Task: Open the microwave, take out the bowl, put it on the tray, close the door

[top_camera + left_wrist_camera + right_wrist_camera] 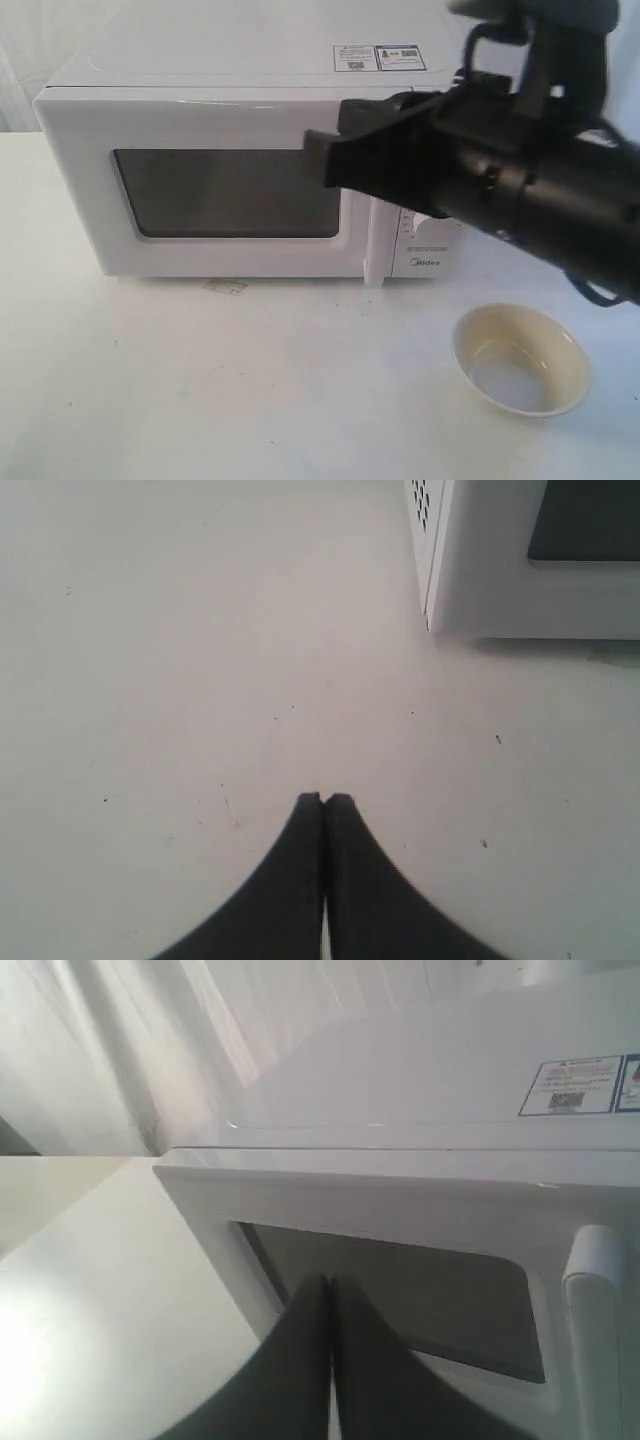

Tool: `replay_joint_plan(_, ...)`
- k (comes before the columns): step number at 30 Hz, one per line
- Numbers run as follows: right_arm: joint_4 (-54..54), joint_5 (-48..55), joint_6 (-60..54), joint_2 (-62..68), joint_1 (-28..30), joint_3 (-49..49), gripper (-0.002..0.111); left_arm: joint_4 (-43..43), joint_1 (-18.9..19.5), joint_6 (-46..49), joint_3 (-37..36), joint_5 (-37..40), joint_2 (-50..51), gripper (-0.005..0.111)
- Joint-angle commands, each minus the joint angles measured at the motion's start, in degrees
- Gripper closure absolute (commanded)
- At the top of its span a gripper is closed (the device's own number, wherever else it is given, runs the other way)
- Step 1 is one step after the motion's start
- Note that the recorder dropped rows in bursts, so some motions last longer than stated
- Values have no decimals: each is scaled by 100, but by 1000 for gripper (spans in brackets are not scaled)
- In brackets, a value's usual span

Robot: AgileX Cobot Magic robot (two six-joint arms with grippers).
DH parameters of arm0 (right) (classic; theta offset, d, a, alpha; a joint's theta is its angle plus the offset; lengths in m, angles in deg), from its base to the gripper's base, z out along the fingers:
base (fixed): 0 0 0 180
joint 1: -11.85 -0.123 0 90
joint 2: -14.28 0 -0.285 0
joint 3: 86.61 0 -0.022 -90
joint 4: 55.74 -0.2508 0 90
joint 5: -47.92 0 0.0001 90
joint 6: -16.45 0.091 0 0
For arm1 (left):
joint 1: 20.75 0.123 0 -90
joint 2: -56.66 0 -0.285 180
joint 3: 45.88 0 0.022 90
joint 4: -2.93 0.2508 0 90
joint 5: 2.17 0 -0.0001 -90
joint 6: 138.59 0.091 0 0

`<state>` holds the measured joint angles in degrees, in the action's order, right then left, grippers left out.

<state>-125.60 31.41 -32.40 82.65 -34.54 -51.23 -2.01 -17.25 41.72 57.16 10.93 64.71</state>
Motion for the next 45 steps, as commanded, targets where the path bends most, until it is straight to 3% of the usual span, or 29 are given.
replay_joint_plan(1, 48, 896, -78, -860, 691, 327, 108, -14, -18, 20, -25, 27, -26, 107)
replay_joint_plan(6, 48, 1725, -78, -1938, 1611, 985, 108, -14, -18, 20, -25, 27, -26, 107)
replay_joint_plan(12, -15, 1962, -28, -3334, 2562, 1899, 108, -14, -18, 20, -25, 27, -26, 107)
replay_joint_plan(23, -15, 2069, -1, -5326, 3636, 2949, 108, -14, -18, 20, -25, 27, -26, 107)
replay_joint_plan(30, -38, 2221, -1, -6059, 3881, 3328, 108, -14, -18, 20, -25, 27, -26, 107)
replay_joint_plan(45, -262, 2160, 25, -6059, 3904, 3633, 108, -14, -19, 20, -25, 27, -26, 107)
